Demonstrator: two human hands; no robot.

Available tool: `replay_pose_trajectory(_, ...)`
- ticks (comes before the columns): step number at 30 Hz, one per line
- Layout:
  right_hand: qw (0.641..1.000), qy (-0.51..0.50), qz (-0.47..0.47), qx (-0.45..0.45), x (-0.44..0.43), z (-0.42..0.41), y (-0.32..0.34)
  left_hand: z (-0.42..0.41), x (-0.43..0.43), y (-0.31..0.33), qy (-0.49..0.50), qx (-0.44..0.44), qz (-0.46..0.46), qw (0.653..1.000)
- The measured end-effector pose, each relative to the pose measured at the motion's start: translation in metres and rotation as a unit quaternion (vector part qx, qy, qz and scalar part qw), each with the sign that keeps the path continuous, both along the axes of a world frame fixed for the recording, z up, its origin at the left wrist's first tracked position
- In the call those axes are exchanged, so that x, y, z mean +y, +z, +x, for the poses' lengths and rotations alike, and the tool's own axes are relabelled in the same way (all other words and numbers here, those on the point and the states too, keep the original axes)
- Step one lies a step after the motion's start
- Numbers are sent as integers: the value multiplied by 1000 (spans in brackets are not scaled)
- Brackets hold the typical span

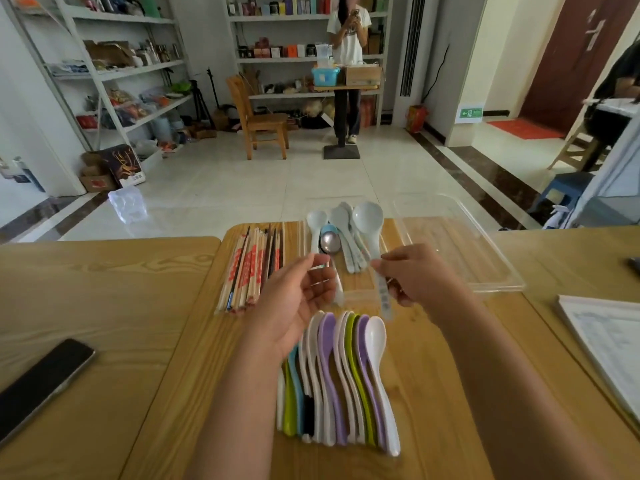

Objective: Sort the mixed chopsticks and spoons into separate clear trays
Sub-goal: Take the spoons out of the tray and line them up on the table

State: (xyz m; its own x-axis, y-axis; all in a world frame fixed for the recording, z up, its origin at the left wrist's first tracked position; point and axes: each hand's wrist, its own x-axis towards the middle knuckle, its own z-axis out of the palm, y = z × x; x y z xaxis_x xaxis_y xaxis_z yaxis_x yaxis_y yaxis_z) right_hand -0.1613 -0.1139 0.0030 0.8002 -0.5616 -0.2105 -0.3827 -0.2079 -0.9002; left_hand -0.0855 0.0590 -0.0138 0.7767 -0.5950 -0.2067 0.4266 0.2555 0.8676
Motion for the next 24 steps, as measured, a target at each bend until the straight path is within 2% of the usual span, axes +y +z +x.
replay_pose_trajectory(2, 999, 8, 50, 7, 19, -59, -7, -29, 8, -11, -18, 25, -19, 999)
replay_pose_trajectory(6, 996, -4, 83, 45, 34, -118, -37, -73, 2, -38, -56, 53, 37, 996)
replay_pose_trajectory(13, 997, -19, 29, 73, 29, -127, -72, -104, -7, -54, -78, 51, 107, 990)
replay_pose_trajectory(19, 987, -45, -106, 110, 30, -107, -98, -108, -12, -54, -68, 30, 126, 989)
replay_pose_trajectory(24, 987, -51, -126, 85, 38, -100, -100, -107, -16, -53, -65, 30, 127, 989)
